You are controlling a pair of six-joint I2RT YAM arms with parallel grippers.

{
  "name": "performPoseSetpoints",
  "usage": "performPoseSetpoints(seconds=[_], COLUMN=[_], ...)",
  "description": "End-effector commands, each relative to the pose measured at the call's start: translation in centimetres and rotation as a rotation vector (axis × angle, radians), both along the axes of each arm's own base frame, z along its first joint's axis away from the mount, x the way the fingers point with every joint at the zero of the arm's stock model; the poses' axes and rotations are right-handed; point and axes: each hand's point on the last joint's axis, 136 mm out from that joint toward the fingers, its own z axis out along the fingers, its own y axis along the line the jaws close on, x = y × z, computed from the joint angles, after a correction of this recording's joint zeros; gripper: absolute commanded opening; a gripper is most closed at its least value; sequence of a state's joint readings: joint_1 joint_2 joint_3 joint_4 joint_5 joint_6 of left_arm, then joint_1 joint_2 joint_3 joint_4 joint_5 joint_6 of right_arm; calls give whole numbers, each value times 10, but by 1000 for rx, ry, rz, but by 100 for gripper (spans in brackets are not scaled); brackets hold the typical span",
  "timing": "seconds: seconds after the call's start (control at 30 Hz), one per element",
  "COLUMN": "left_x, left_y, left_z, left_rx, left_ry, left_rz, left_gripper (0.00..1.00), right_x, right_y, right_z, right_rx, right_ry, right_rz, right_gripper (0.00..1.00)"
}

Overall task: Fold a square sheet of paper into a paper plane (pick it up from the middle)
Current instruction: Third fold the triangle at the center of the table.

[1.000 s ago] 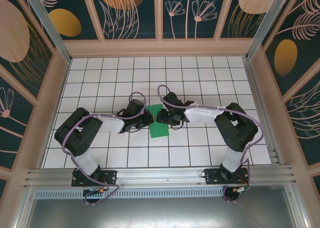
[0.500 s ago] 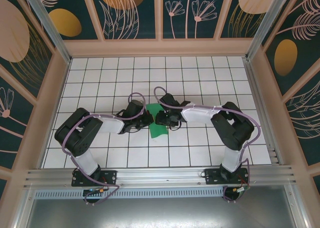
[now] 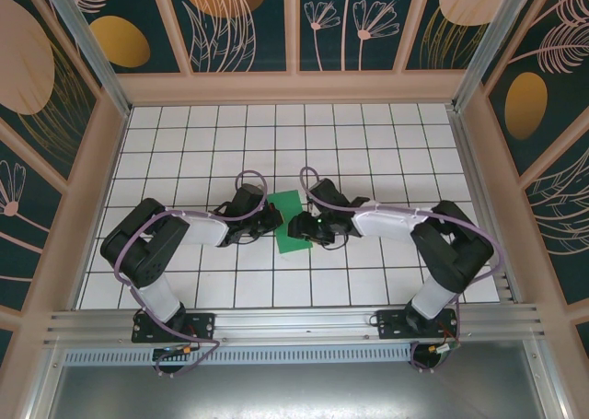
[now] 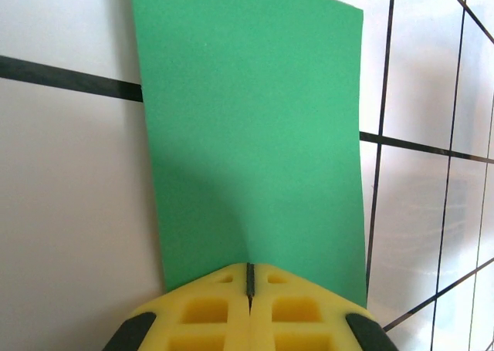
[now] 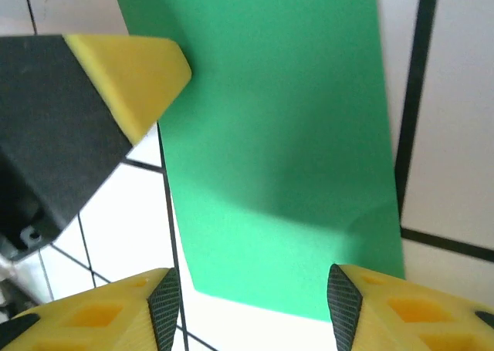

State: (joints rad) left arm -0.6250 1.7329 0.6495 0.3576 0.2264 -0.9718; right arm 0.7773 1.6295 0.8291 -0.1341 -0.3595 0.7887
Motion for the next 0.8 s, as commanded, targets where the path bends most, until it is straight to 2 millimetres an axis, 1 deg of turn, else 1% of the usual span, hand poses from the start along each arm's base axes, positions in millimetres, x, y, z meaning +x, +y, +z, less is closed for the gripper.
performPoseSetpoints(seconds=[0.0,0.1,0.23,0.3,0.4,0.47,0.77], left_x=[-43,-43,-44,-44,-43,-44,-45], left_y=[52,52,51,51,49,49,50], left_z=[-69,-69,-67,-67,-66,-67,-68], left_rx=[248,248,240,239,235,235,234], left_ry=[202,202,200,199,198,201,204], left_rz=[57,55,50,51,49,49,48], left_gripper=[0,0,0,0,0,0,0], right_x=[-5,-2,6,4,0,0,0], right_y=[6,-2,-25,-28,-27,-25,-3], right_z=[12,7,-4,-9,-18,-20,-15], right_rx=[126,76,-72,-93,-110,-112,-35], right_ry=[39,26,5,19,48,51,49], right_rz=[-25,-45,-105,-112,-110,-106,-48], right_gripper=[57,56,56,53,50,50,46])
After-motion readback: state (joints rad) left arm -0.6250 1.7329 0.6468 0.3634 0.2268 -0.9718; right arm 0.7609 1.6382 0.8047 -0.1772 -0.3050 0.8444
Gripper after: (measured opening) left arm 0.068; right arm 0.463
